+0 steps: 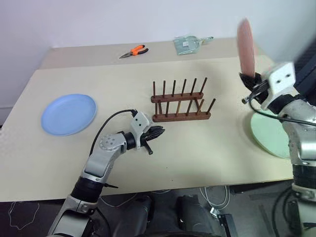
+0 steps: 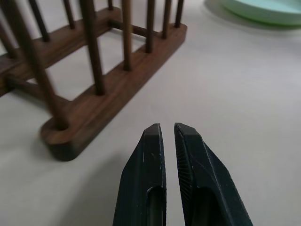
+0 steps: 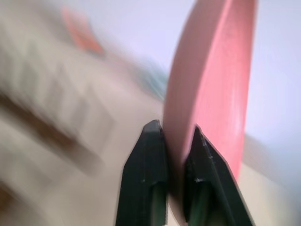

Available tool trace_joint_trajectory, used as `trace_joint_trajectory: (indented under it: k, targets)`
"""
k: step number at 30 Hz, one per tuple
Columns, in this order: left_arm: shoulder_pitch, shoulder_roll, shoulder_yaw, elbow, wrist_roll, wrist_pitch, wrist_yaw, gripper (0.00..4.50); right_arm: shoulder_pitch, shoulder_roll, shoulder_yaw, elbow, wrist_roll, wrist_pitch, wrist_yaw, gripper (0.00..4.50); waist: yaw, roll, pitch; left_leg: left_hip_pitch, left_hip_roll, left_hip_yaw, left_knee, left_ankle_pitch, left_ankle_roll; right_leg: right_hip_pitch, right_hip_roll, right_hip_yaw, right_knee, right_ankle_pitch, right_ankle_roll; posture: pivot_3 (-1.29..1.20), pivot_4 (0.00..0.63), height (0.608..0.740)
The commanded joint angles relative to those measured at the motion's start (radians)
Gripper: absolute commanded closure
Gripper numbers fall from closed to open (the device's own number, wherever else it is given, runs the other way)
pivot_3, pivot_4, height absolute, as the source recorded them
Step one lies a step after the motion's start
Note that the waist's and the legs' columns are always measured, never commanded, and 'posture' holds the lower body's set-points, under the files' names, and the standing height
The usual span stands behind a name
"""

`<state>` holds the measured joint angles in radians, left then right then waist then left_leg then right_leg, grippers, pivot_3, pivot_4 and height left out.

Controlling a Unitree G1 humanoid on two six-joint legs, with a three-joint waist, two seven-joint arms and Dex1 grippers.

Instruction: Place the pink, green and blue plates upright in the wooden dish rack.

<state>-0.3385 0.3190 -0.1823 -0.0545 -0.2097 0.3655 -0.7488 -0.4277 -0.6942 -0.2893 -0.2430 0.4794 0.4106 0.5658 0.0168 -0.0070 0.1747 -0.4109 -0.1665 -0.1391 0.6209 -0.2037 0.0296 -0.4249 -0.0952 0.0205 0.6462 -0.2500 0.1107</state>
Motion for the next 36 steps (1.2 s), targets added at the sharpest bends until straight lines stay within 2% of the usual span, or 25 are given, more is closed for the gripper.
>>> trace_joint_trajectory:
  k: [1,4,11,16,21,24,27,28,32,36]
  targets:
    - [0.002,0.013,0.034,-0.031,-0.022,-0.019,-0.002,4.11,-0.014,0.053,-0.120,-0.105,0.259,0.174,-0.069,4.43,0.010,0.000,0.000,0.000,0.000,0.000,0.001,-0.001,0.001,0.001,0.000,0.000,-0.001,0.000,0.000,0.00,0.150,0.729]
    - [0.003,0.014,0.035,-0.033,-0.022,-0.020,-0.002,4.11,-0.006,0.083,-0.130,-0.152,0.356,0.244,-0.109,4.43,0.022,0.000,0.000,0.000,-0.001,0.001,0.001,-0.002,0.000,0.001,0.000,0.001,-0.003,0.000,-0.001,0.00,0.150,0.729]
    - [0.015,0.011,0.031,-0.052,-0.022,-0.017,0.006,4.11,0.011,0.132,-0.121,-0.190,0.457,0.322,-0.210,4.43,0.021,0.000,0.000,-0.001,0.000,0.001,0.000,-0.001,0.001,-0.001,0.000,0.001,-0.002,0.000,-0.001,0.00,0.150,0.729]
    - [0.022,0.017,0.027,-0.055,-0.018,-0.018,0.005,4.11,0.037,0.145,-0.091,-0.186,0.470,0.360,-0.258,4.43,0.021,0.000,0.000,-0.001,0.000,0.001,0.000,-0.001,0.001,-0.001,0.000,0.001,-0.002,0.000,-0.001,0.00,0.150,0.729]
    - [0.017,0.017,0.024,-0.050,-0.016,-0.019,0.007,4.11,0.050,0.149,-0.051,-0.143,0.395,0.339,-0.275,4.43,0.020,0.000,0.000,-0.001,0.000,0.001,0.000,-0.001,0.001,-0.001,0.000,0.001,-0.002,0.000,-0.001,0.00,0.150,0.729]
    - [0.019,0.016,0.019,-0.052,-0.013,-0.022,0.007,4.11,0.042,0.140,-0.030,-0.126,0.332,0.301,-0.265,3.33,0.021,0.000,0.000,-0.001,0.000,0.001,0.000,-0.001,0.001,-0.001,0.000,0.001,-0.002,0.000,-0.001,0.00,0.150,0.729]
    - [0.019,0.017,0.015,-0.050,-0.012,-0.024,0.006,4.11,0.029,0.121,-0.015,-0.112,0.245,0.245,-0.262,1.78,0.021,0.000,0.000,-0.001,0.000,0.001,0.000,-0.001,0.001,-0.001,0.000,0.001,-0.002,0.000,-0.001,0.00,0.150,0.729]
    - [0.019,0.018,0.013,-0.049,-0.011,-0.025,0.005,4.11,0.024,0.107,-0.020,-0.108,0.223,0.225,-0.251,1.39,0.021,0.000,0.000,-0.001,0.000,0.001,0.000,-0.001,0.001,-0.001,0.000,0.001,-0.002,0.000,-0.001,0.00,0.150,0.729]
    - [0.019,0.019,0.007,-0.048,-0.009,-0.026,0.003,4.11,0.016,0.069,-0.068,-0.096,0.197,0.173,-0.211,1.39,0.021,0.000,0.000,-0.001,0.000,0.002,0.000,-0.001,0.001,-0.001,0.000,0.001,-0.002,0.000,-0.001,0.00,0.150,0.729]
    - [0.018,0.021,0.005,-0.044,-0.012,-0.025,-0.001,4.11,0.034,0.005,-0.262,-0.017,0.267,0.168,-0.164,1.39,0.025,0.000,0.000,-0.001,0.000,0.002,0.000,-0.001,0.001,-0.001,0.000,0.001,-0.003,0.000,-0.001,0.00,0.150,0.729]
